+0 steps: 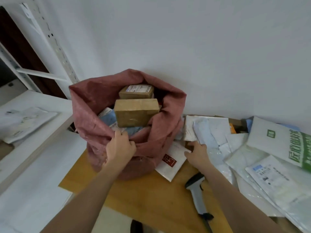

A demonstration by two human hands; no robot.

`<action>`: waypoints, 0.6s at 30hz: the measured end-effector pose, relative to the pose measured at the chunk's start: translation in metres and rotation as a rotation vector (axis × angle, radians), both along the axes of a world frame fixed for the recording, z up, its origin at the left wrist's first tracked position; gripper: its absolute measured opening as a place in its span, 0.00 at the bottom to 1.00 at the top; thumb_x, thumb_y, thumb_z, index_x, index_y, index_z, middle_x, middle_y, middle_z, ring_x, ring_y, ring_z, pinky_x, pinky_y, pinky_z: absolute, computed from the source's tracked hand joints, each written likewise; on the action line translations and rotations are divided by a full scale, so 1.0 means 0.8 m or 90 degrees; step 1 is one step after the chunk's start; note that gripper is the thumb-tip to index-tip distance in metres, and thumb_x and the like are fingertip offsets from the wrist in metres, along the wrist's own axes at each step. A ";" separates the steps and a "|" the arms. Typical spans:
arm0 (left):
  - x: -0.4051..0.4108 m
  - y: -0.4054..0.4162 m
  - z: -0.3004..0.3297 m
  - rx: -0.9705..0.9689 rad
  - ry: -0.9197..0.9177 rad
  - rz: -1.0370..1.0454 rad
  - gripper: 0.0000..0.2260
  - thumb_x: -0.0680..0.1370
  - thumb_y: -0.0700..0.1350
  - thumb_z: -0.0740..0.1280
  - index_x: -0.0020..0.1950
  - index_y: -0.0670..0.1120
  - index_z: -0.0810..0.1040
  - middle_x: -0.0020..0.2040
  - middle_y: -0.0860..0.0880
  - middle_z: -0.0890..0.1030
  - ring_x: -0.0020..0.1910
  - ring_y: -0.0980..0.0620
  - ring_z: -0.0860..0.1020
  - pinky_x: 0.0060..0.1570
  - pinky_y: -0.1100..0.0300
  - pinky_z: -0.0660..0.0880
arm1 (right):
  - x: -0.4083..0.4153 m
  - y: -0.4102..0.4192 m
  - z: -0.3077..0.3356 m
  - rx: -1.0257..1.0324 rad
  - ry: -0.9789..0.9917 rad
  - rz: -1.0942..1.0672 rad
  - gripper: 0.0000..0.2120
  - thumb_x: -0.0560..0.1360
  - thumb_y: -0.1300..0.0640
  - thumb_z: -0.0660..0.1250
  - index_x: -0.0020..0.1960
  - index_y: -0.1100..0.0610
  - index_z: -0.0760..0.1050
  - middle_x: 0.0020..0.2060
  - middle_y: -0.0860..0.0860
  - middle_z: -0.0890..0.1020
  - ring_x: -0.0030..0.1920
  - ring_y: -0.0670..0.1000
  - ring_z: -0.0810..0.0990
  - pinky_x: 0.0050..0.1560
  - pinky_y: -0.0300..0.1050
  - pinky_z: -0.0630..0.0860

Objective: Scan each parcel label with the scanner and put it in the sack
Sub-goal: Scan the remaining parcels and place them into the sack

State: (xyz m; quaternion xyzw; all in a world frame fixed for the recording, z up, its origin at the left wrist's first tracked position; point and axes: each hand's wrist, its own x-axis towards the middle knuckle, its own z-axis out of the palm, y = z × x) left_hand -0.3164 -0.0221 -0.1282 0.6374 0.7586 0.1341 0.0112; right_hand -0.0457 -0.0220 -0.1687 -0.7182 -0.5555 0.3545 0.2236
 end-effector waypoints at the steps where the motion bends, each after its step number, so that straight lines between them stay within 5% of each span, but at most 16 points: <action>1: 0.004 -0.014 -0.005 -0.017 0.027 0.015 0.11 0.74 0.47 0.62 0.53 0.43 0.75 0.54 0.45 0.73 0.47 0.43 0.76 0.36 0.54 0.70 | 0.001 -0.006 -0.007 -0.014 -0.006 0.020 0.22 0.76 0.60 0.67 0.69 0.59 0.67 0.64 0.62 0.67 0.66 0.57 0.67 0.58 0.40 0.65; 6: 0.013 -0.060 -0.013 -0.142 0.134 0.076 0.16 0.69 0.50 0.62 0.50 0.43 0.82 0.56 0.44 0.73 0.56 0.43 0.70 0.49 0.50 0.69 | -0.006 -0.029 -0.026 -0.053 0.009 0.089 0.19 0.76 0.58 0.68 0.65 0.55 0.70 0.65 0.62 0.69 0.49 0.48 0.68 0.49 0.38 0.66; 10: 0.023 -0.059 0.002 -0.064 0.204 -0.009 0.17 0.68 0.49 0.63 0.51 0.43 0.80 0.55 0.45 0.74 0.56 0.44 0.69 0.56 0.50 0.66 | 0.003 -0.038 -0.023 -0.036 0.014 0.085 0.18 0.76 0.57 0.69 0.64 0.55 0.72 0.64 0.60 0.70 0.49 0.49 0.71 0.53 0.39 0.69; 12: 0.034 -0.054 0.010 -0.102 0.149 -0.082 0.16 0.71 0.48 0.61 0.56 0.45 0.74 0.55 0.46 0.76 0.55 0.45 0.72 0.54 0.51 0.68 | 0.011 -0.044 -0.021 -0.028 0.010 0.065 0.17 0.76 0.58 0.68 0.64 0.56 0.72 0.63 0.59 0.71 0.49 0.49 0.72 0.55 0.39 0.70; 15: 0.055 -0.056 0.014 -0.249 0.076 -0.082 0.06 0.74 0.47 0.59 0.48 0.48 0.71 0.50 0.47 0.79 0.44 0.46 0.76 0.41 0.55 0.68 | 0.019 -0.056 -0.017 -0.036 0.005 0.037 0.18 0.76 0.60 0.67 0.65 0.57 0.72 0.61 0.58 0.72 0.50 0.50 0.74 0.56 0.40 0.71; 18: 0.067 -0.062 0.011 -0.275 0.079 -0.038 0.06 0.73 0.45 0.60 0.46 0.47 0.75 0.50 0.47 0.79 0.47 0.46 0.77 0.46 0.55 0.71 | 0.025 -0.073 -0.016 -0.060 -0.030 0.048 0.14 0.78 0.60 0.64 0.62 0.62 0.74 0.54 0.57 0.75 0.57 0.56 0.77 0.64 0.49 0.71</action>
